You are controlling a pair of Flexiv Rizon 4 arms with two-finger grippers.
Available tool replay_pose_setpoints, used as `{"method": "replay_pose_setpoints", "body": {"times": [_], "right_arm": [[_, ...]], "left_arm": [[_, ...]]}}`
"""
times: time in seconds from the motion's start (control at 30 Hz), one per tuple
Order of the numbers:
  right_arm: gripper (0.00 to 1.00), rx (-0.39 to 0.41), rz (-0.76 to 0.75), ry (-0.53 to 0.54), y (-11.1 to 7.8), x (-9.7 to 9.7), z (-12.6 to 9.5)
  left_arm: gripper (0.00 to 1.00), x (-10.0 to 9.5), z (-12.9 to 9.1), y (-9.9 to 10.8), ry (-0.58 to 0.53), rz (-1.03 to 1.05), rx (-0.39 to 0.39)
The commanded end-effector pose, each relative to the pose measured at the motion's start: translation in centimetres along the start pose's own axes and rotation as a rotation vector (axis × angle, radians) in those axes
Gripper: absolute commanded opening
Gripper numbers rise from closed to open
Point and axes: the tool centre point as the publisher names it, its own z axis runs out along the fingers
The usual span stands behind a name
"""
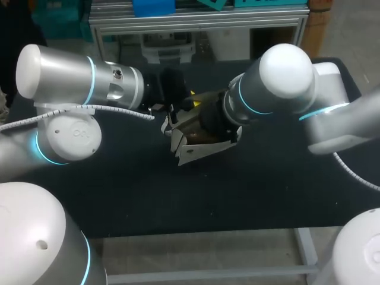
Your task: Pick up the bag, open it, inspect its contents, close it, and place it on the opposite side
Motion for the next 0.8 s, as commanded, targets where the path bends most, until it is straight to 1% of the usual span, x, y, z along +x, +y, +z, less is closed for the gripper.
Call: {"method": "replay_pose_setpoints", "body": {"times": [0.03,0.07,0.1,0.13,0.23,0.43,0.53,0.67,0.8], "right_arm": [[0.77,0.006,0.0,-0.009,0.2,-0.4,0.3],[0.49,0.007,0.002,-0.016,0.2,-0.4,0.2],[0.29,0.006,0.003,-0.018,0.2,-0.4,0.2],[0.0,0.005,0.002,-0.023,0.2,-0.4,0.1],[0.0,-0.001,0.006,-0.057,0.3,-0.4,-0.2],[0.0,-0.018,0.022,-0.152,0.5,-0.7,-1.8],[0.0,-0.029,0.026,-0.217,0.5,-1.0,-3.1],[0.0,-0.029,0.027,-0.272,0.6,-1.1,-4.5],[0.0,-0.025,0.031,-0.342,0.8,-1.2,-6.5]], "left_arm": [[0.0,0.5,-0.1,-0.1,0.003,0.002,0.004],[0.0,0.5,-0.1,-0.1,0.004,0.002,0.004],[0.0,0.5,0.0,-0.1,0.004,0.003,0.004],[0.0,0.5,0.0,-0.1,0.005,0.003,0.004],[0.0,0.6,0.0,-0.1,0.006,0.004,0.003],[0.0,0.6,0.1,0.0,0.009,0.002,0.0],[0.0,0.7,0.1,-0.2,0.008,0.003,-0.001],[0.0,0.7,0.0,-0.4,0.004,0.002,-0.01],[0.0,0.8,-0.2,-0.9,-0.003,0.007,-0.02]]}}
